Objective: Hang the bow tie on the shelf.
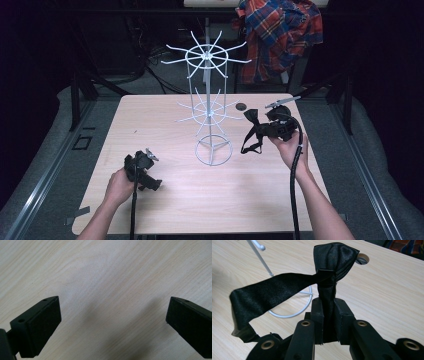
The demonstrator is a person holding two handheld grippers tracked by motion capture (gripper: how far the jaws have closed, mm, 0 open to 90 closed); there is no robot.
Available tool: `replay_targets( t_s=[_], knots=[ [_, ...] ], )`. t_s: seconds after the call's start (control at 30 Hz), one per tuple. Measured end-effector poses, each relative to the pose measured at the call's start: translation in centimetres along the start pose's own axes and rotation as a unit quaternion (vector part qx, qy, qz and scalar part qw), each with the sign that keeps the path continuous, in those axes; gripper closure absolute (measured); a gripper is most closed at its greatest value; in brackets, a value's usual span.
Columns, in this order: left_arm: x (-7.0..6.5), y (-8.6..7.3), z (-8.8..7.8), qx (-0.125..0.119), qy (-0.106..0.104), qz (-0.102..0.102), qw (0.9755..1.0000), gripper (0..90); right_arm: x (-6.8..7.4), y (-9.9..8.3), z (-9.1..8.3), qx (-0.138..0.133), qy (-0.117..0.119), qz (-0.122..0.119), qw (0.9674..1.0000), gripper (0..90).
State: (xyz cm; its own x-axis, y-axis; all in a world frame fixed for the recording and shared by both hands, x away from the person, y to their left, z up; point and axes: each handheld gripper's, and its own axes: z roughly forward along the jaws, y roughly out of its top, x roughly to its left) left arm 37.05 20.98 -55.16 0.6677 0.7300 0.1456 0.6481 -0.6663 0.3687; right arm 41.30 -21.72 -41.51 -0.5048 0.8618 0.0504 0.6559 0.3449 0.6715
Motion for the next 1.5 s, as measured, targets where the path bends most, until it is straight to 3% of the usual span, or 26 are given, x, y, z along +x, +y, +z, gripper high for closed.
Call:
replay_targets(
  t_s=[0.53, 0.87, 1.23, 1.5],
  knots=[
    [0.0, 0.0, 0.0, 0.001, -0.003, -0.001, 1.0000, 0.1, 0.5, 2.1, 0.9, 0.000, 0.004, 0.000, 1.0000, 79.0],
    [-0.1, 0.0, -0.1, 0.000, -0.004, 0.000, 1.0000, 0.1, 0.6, 3.7, 1.5, -0.003, 0.009, 0.012, 0.9999, 79.0],
    [-0.1, 0.0, -0.1, -0.001, -0.005, -0.001, 1.0000, 0.1, 0.7, 4.0, 3.2, 0.003, 0.018, 0.021, 0.9996, 78.7],
    [-0.1, 0.1, 0.0, 0.001, -0.005, 0.001, 1.0000, 0.1, 0.7, 3.8, 3.9, -0.009, 0.037, 0.036, 0.9987, 78.4]
  ],
)
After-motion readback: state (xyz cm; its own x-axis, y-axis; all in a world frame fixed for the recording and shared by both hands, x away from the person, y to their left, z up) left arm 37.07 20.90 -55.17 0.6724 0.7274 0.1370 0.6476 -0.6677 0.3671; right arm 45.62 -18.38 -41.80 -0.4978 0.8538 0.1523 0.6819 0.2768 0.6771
